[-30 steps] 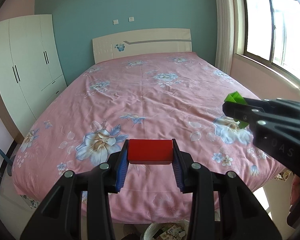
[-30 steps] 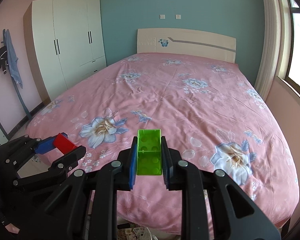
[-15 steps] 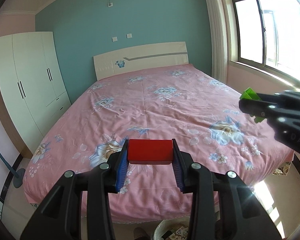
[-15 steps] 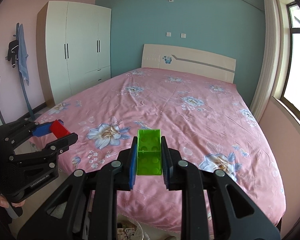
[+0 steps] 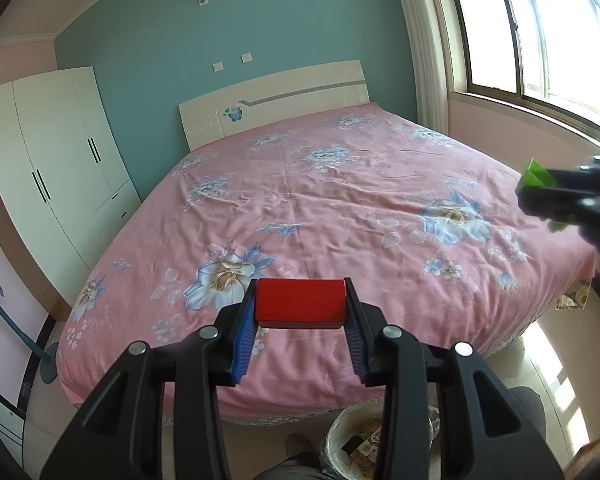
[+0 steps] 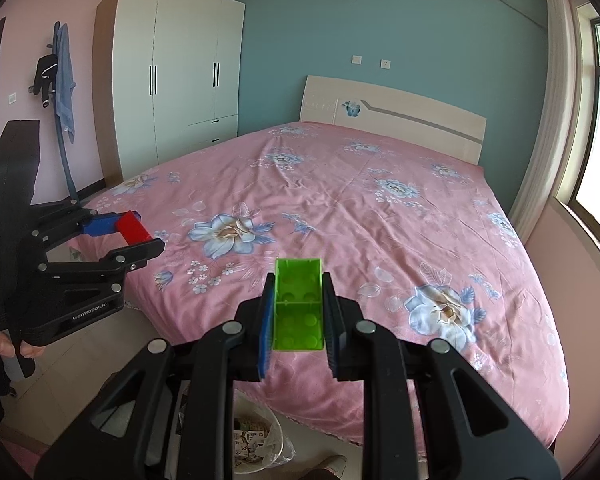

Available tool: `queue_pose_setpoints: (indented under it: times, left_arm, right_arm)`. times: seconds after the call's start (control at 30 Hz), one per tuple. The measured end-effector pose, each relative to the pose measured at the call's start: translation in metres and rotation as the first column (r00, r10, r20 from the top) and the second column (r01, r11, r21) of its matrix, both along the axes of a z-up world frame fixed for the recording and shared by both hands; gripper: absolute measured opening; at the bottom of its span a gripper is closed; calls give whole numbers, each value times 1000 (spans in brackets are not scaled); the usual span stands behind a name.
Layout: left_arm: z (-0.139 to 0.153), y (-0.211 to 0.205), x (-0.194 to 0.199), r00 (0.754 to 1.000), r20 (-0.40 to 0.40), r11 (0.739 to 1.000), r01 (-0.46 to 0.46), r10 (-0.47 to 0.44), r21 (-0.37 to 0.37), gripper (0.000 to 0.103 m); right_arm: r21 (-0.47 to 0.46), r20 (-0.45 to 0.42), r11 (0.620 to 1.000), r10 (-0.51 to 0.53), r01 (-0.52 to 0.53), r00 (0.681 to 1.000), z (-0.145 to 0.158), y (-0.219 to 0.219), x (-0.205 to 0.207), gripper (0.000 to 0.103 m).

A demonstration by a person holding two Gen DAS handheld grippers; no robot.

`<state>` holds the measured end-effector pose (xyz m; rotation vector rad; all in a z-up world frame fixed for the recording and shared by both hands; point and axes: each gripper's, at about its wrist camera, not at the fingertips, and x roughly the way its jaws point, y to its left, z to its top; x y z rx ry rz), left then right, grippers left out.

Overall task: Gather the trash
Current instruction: 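Lift the red and green blocks and carry both over the trash bin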

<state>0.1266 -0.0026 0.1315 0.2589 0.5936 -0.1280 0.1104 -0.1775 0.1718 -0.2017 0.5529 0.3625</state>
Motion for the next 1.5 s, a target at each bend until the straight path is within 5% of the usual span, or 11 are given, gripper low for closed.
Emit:
queue_pose_setpoints:
  times: [0.37,0.83,1.2,1.5]
  left_arm:
    - [-80,-10,3,985,-165,998,52,-46,31,42]
    - [-185,-13,26,924,-380,998,50,-31,40,42]
    - [-270,-13,29,843,-537,998,49,-17,45,42]
    - [-342,-10,37,746,-666,999,24,8,40,42]
  right_arm:
    - [4,-163,1000,19,-19,986,-82,2,14,23]
    - [12,-378,999,54,-53,924,-193,28,38,23]
    - [0,-538,998,56,-66,841,-284,43,40,23]
    - [-5,-674,999,22,-34,739,-369,43,46,23]
